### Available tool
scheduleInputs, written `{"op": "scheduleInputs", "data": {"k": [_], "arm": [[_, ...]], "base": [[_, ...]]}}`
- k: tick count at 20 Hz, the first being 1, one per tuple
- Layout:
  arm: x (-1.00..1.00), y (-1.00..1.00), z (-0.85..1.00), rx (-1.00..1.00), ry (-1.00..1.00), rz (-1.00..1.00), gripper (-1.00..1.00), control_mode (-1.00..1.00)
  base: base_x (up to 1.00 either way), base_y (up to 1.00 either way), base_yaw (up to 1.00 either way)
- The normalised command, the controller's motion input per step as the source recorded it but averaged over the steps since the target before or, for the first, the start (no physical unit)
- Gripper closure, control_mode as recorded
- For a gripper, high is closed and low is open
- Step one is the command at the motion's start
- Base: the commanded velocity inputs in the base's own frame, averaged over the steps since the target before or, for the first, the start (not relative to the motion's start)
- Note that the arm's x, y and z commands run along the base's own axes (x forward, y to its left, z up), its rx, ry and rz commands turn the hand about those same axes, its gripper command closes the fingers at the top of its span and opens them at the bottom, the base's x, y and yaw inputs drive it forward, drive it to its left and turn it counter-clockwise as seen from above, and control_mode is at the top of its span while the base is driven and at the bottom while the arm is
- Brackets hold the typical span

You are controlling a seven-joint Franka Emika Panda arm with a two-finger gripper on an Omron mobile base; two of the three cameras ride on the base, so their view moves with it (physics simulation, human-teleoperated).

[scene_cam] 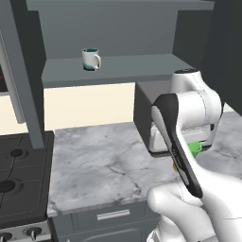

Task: There is a tray on the dining counter. Grab the cup, mug, and pitcher and place them on the tray. The pitcher may be placed next to the tray if it cannot fit the tray.

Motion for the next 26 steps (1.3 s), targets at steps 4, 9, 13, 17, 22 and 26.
{"op": "scheduleInputs", "data": {"k": [4, 9, 13, 17, 22, 26], "arm": [[0.0, 0.0, 0.0, 0.0, 0.0, 0.0, 1.0, 1.0], [0.0, 0.0, 0.0, 0.0, 0.0, 0.0, 1.0, 1.0], [0.0, 0.0, 0.0, 0.0, 0.0, 0.0, 1.0, 1.0], [0.0, 0.0, 0.0, 0.0, 0.0, 0.0, 1.0, 1.0], [0.0, 0.0, 0.0, 0.0, 0.0, 0.0, 1.0, 1.0], [0.0, 0.0, 0.0, 0.0, 0.0, 0.0, 1.0, 1.0]], "base": [[-0.38, 0.06, 0.02], [-0.8, 0.07, 0.01], [-1.0, 0.12, 0.01], [-1.0, 0.29, 0.09], [-0.96, 0.68, 0.4], [-0.21, 0.56, 0.83]]}}
